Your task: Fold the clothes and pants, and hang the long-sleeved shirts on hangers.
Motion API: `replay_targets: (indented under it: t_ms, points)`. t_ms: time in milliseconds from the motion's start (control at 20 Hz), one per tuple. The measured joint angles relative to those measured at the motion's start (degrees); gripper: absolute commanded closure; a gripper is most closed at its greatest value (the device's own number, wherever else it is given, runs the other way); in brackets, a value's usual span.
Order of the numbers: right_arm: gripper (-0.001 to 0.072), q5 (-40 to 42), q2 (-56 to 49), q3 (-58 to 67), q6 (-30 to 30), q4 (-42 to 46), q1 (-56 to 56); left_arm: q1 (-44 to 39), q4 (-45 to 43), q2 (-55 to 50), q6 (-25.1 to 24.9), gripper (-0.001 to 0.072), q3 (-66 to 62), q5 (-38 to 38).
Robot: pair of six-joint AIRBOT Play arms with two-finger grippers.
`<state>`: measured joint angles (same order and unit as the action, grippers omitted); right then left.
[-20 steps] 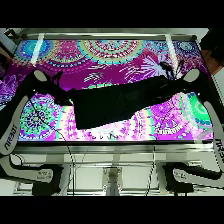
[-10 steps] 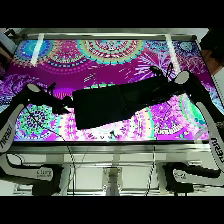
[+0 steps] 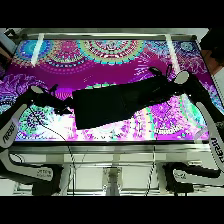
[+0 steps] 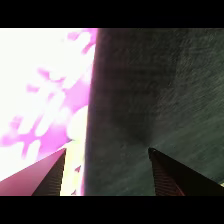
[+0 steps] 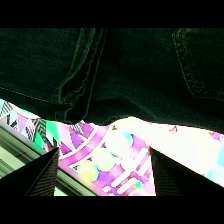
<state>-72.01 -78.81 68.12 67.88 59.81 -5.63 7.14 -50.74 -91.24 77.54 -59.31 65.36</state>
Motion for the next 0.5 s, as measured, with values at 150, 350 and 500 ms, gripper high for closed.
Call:
replay_targets:
  t_ms: [150, 350, 500]
  points:
    - [0.0081, -0.22, 0.00, 0.00, 0.00, -0.04, 0.00, -0.81, 3.15, -1.16, -1.18, 0.0142, -0.02, -1.49]
    - [0.0082, -0.35, 0.00, 0.00, 0.00, -0.04, 0.00, -2.51, 4.76, -3.02, -1.95, 0.0470, 0.00, -3.19]
    - [0.0082, -0.42, -0.02, 0.48, 0.02, 0.09, 0.00, -3.72, 4.76, -3.48, -2.14, 0.0673, 0.04, -4.26]
